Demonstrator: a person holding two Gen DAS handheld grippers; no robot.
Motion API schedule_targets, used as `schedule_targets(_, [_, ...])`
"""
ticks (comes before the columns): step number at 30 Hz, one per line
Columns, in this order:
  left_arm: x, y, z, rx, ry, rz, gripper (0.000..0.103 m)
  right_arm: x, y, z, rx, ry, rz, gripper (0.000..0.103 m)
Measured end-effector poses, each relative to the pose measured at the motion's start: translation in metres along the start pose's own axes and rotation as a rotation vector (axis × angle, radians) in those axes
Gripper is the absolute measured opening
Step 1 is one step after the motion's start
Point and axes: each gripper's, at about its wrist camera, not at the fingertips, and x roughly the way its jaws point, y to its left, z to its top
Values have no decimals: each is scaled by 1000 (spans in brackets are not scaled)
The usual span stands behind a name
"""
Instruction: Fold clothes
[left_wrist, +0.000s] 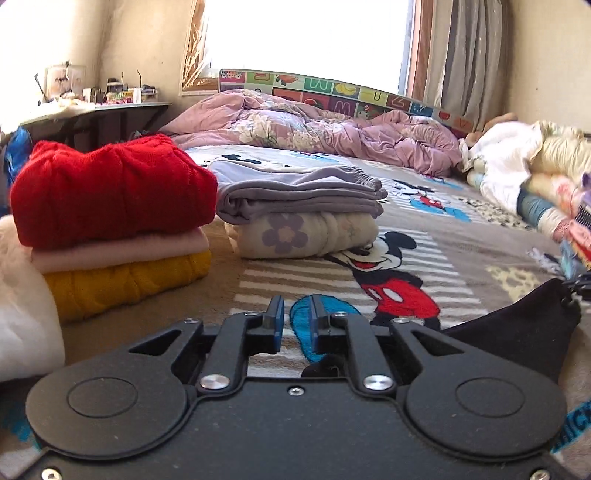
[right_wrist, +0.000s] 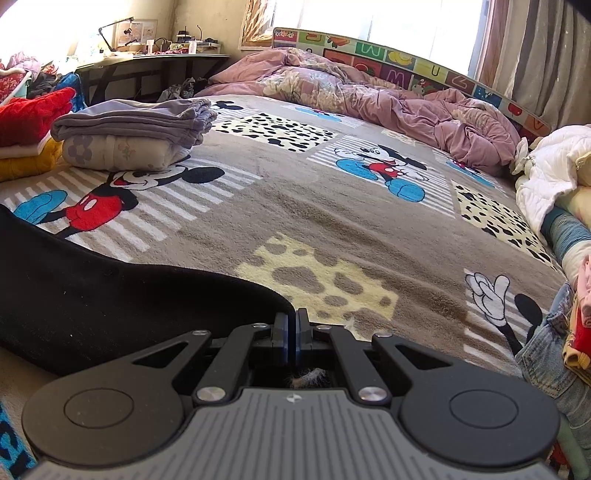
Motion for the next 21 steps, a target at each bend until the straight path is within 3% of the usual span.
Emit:
schedule_targets(2, [-1, 4, -2, -54, 26, -74, 48, -2, 0, 1, -2, -3, -1, 4])
schedule_targets(7, [3, -7, -8, -25, 93, -131, 46, -6, 1, 5, 1, -11, -4, 4])
schedule_targets(12, [16, -10, -17, -20, 127, -97, 45, -10, 3, 5, 3, -18, -10, 4])
schedule_targets(13, [15, -10, -17, -15, 122, -89, 44, -11, 3, 5, 4, -19, -11, 4])
schedule_targets(14, [14, -9, -17, -8, 114, -78, 30, -11, 3, 5, 6, -18, -12, 4])
schedule_targets(15, [14, -9, -17, -2, 110, -76, 26, -12, 3, 4, 7, -18, -13, 4])
schedule_targets(21, [5, -11, -16, 47, 66, -103, 15, -13, 4, 4, 14, -17, -19, 4])
